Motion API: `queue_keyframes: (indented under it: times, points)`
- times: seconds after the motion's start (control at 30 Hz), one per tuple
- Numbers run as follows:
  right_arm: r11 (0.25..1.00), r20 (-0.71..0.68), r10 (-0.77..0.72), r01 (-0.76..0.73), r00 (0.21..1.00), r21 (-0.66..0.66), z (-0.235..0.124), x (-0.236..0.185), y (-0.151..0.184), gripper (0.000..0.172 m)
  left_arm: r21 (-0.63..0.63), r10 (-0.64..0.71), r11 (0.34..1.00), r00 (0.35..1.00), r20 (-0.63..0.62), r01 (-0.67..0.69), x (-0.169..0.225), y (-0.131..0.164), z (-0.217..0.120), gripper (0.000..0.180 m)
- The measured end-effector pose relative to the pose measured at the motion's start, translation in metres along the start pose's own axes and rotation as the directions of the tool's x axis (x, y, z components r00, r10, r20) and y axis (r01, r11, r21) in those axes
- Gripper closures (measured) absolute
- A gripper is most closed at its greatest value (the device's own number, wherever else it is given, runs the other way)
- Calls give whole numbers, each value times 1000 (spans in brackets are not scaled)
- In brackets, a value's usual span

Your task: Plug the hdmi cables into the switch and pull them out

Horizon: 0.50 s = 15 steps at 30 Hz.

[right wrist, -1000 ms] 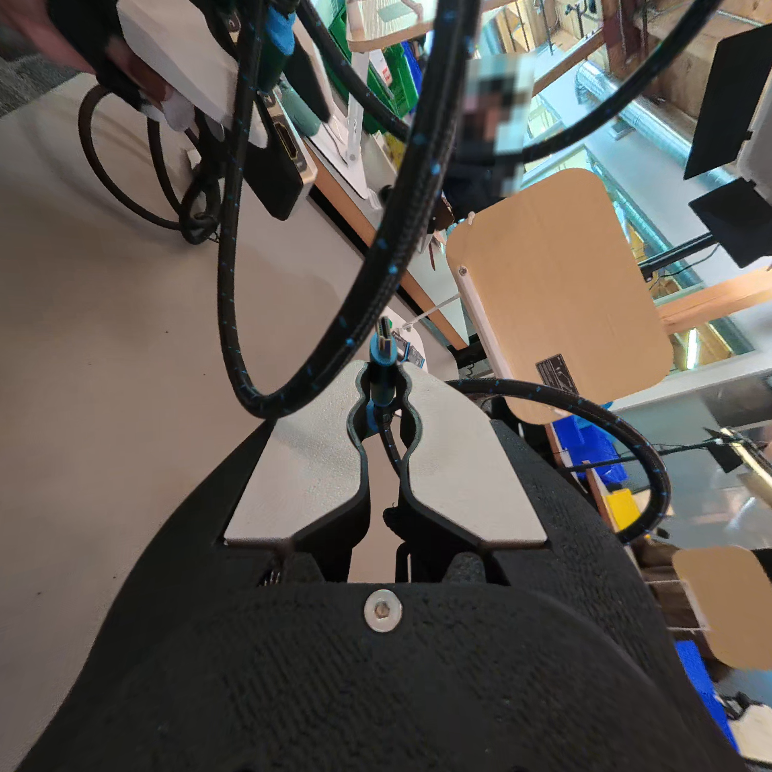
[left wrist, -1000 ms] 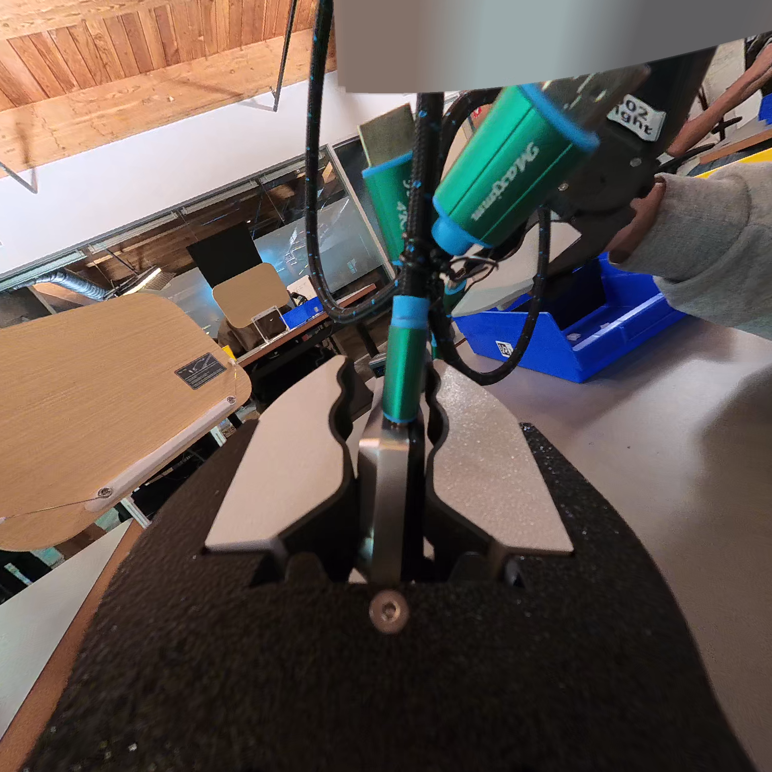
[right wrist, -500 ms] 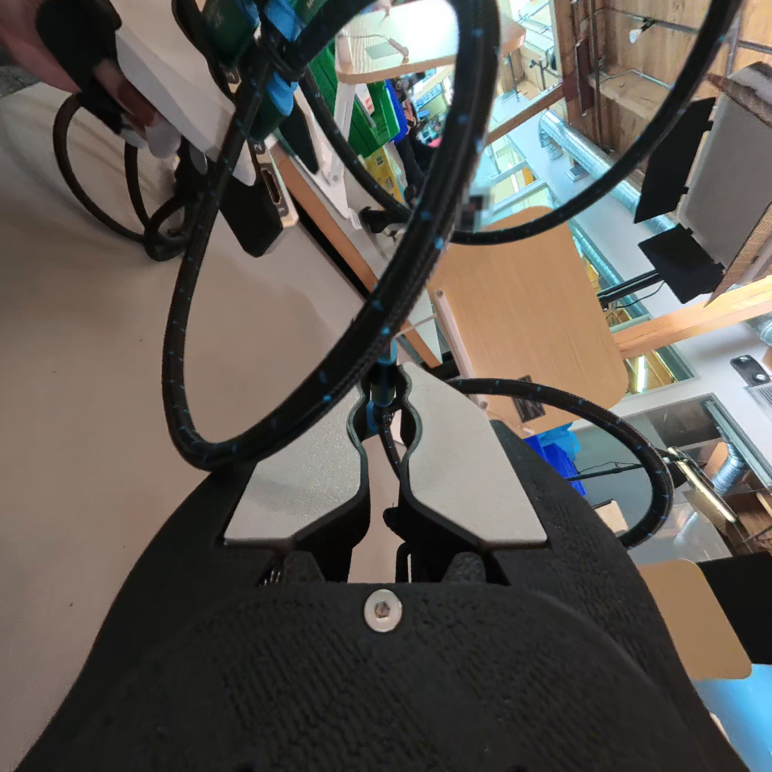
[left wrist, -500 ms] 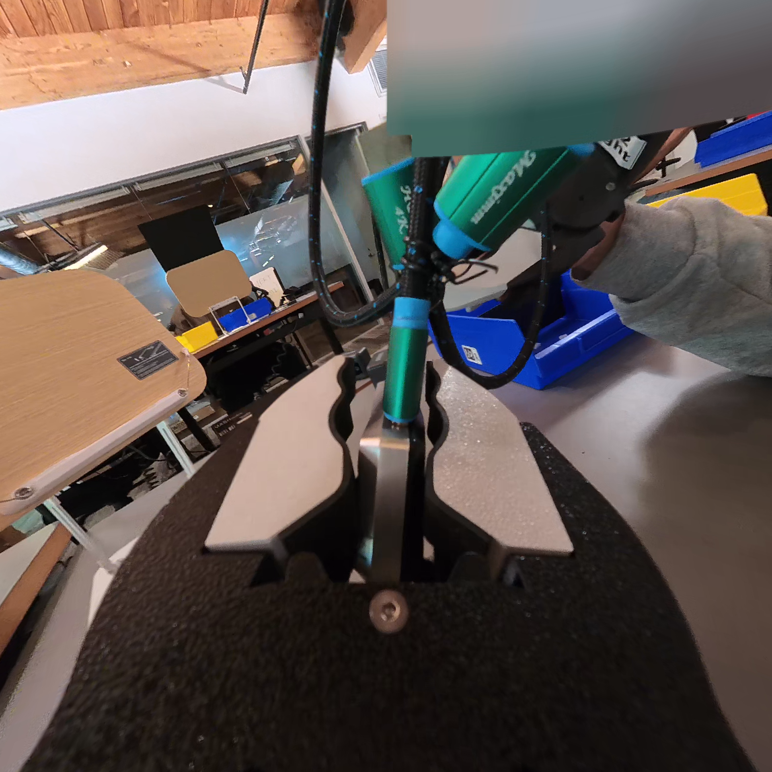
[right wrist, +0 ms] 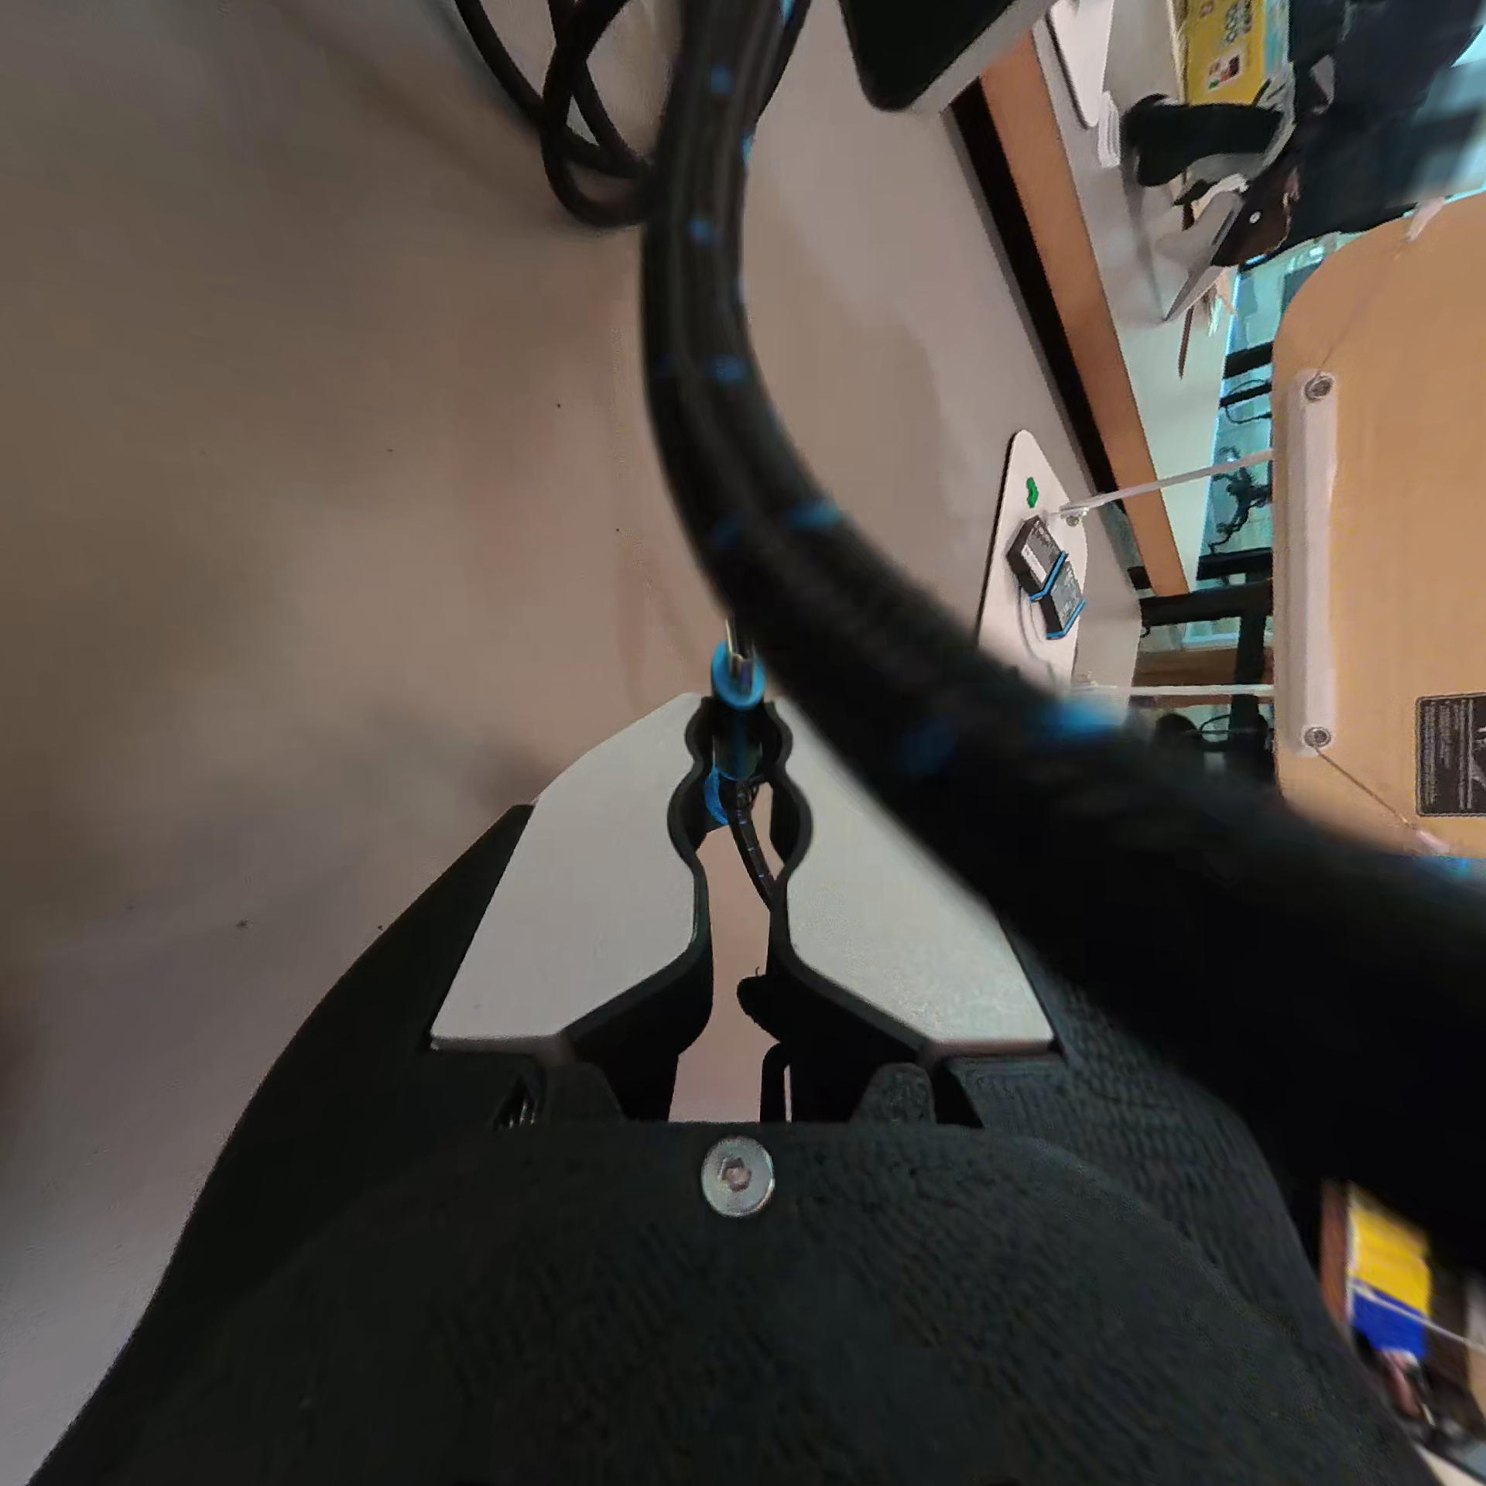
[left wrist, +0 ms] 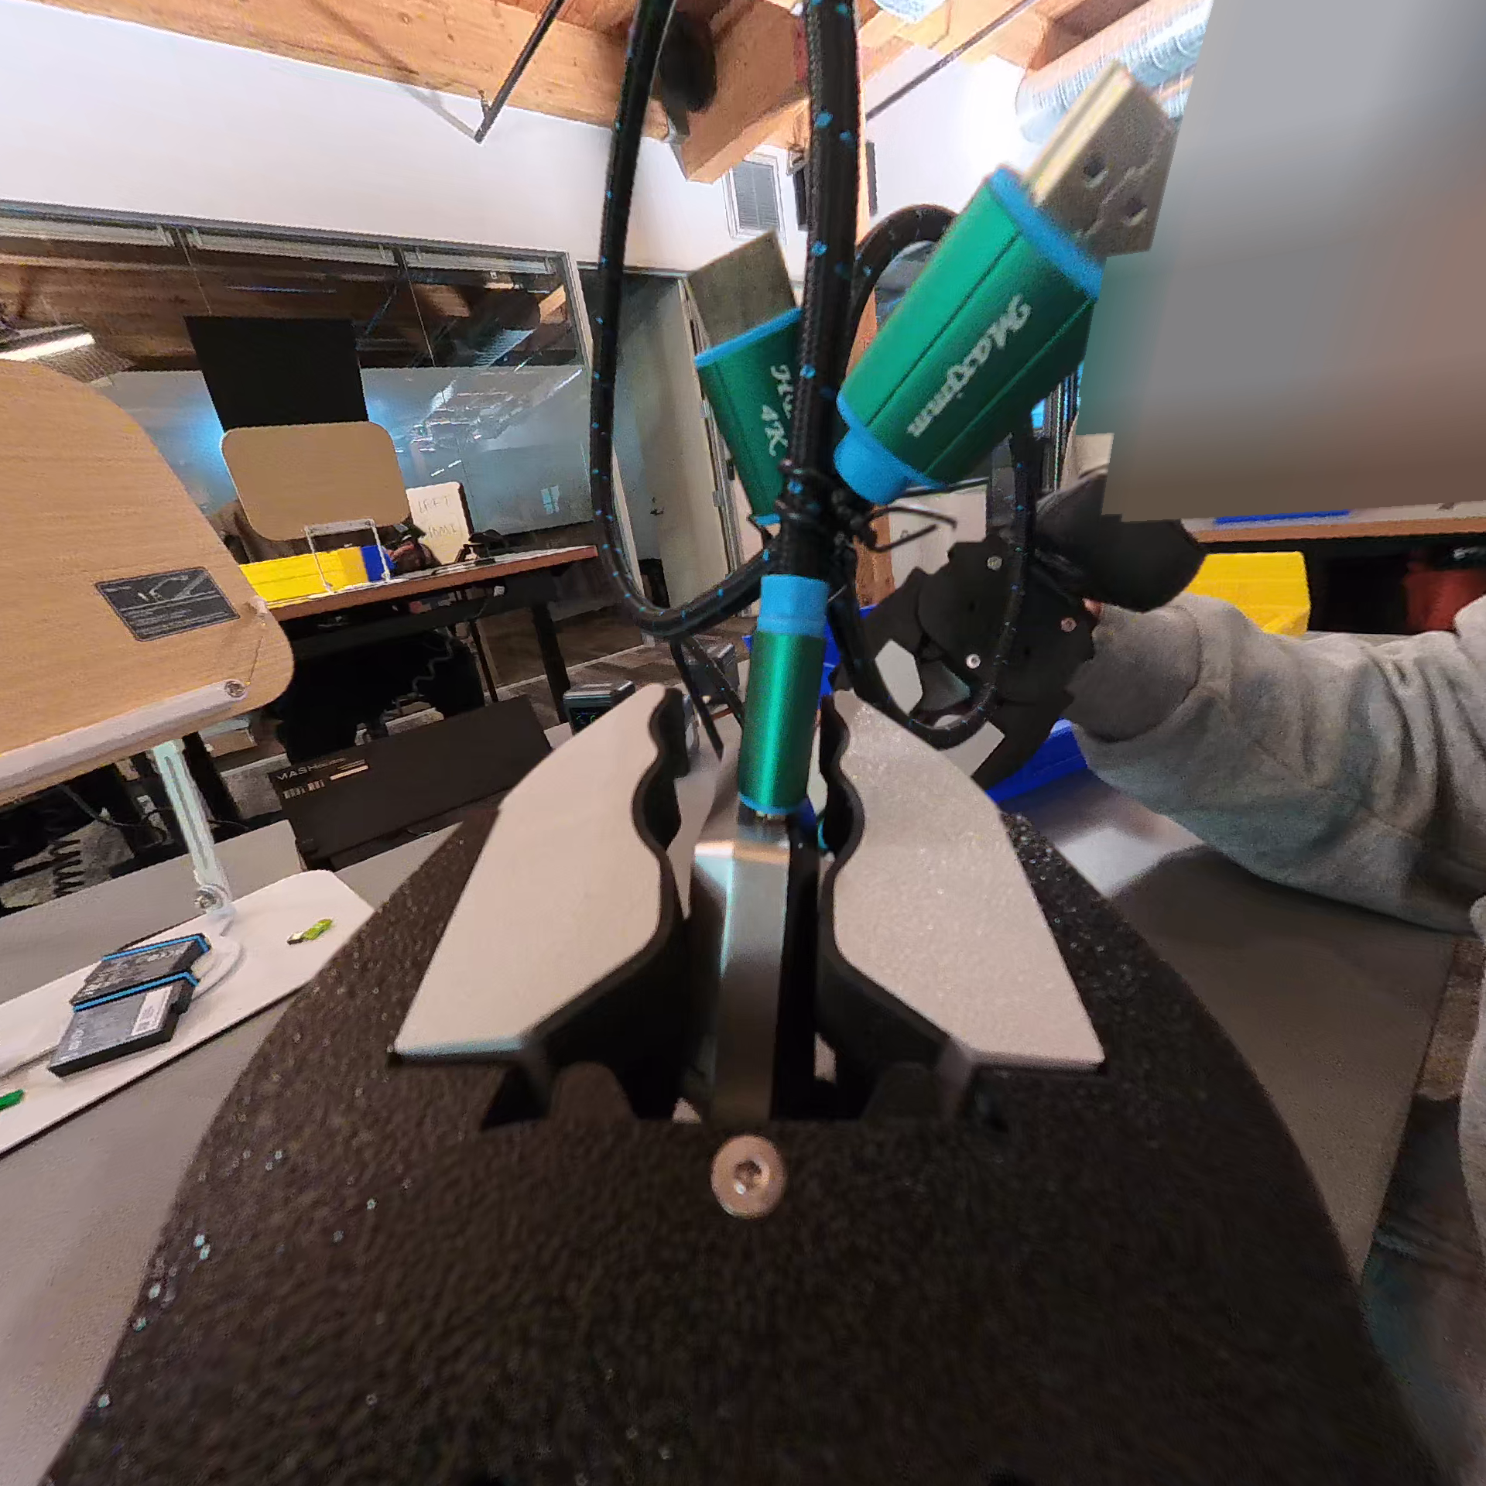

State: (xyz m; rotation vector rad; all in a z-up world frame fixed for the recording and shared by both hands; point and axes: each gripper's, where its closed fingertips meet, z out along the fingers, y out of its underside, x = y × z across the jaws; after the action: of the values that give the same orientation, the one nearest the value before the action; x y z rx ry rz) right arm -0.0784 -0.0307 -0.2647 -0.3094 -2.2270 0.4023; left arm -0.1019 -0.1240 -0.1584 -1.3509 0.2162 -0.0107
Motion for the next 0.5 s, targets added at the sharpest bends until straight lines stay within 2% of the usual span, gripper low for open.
queue_keyframes:
  times: [0.17,0.23,0.4,0.5]
  points:
    - [998,161,34,-26,986,-52,6,-26,12,162,24,-54,998,998,8,54,-5,-3,-2,147]
    - [998,177,32,-22,984,-58,6,-29,10,162,34,-82,996,997,5,82,-6,-4,-3,147]
    - [995,125,-60,69,990,-69,13,-27,11,162,61,-159,985,987,12,158,-12,-8,-5,147]
    - [968,77,-207,216,975,-130,24,-28,16,162,61,-172,983,985,24,170,-15,-8,-6,147]
